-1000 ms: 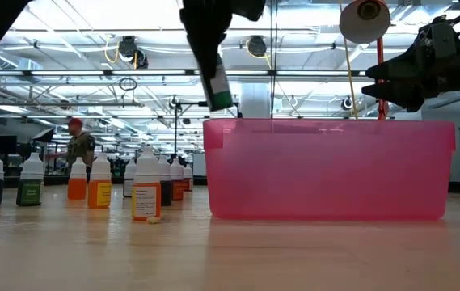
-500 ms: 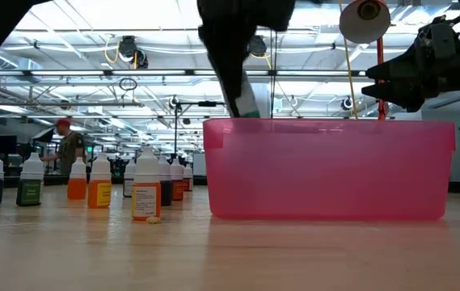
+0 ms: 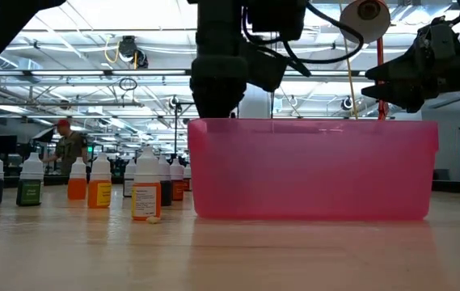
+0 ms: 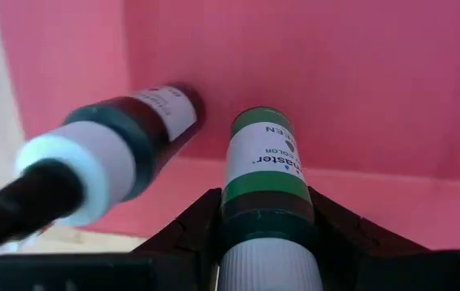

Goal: Pick & Place food coloring
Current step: Put the big green food coloring bottle into the red bin, then put the big blue food coloring into the red bin

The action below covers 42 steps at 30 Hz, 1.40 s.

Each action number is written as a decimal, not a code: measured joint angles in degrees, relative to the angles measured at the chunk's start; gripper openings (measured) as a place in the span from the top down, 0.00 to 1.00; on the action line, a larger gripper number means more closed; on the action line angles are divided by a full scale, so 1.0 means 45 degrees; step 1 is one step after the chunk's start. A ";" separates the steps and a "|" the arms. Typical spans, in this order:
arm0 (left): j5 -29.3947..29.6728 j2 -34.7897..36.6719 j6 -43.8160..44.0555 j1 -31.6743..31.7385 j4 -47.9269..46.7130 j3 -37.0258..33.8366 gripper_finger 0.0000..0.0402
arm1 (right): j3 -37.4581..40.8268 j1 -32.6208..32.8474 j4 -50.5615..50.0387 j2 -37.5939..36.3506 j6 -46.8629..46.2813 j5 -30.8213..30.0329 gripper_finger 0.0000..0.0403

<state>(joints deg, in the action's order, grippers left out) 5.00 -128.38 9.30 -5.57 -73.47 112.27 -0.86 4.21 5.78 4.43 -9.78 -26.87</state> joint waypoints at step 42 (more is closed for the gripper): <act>0.0593 0.9545 0.2066 -0.3253 0.4266 -0.4953 0.33 | 0.0003 0.0000 0.0000 -0.0007 -0.0002 0.0015 0.31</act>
<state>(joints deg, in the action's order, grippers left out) 7.67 -85.42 18.60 -20.21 -54.27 89.99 -0.85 4.21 5.78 4.40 -9.79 -26.81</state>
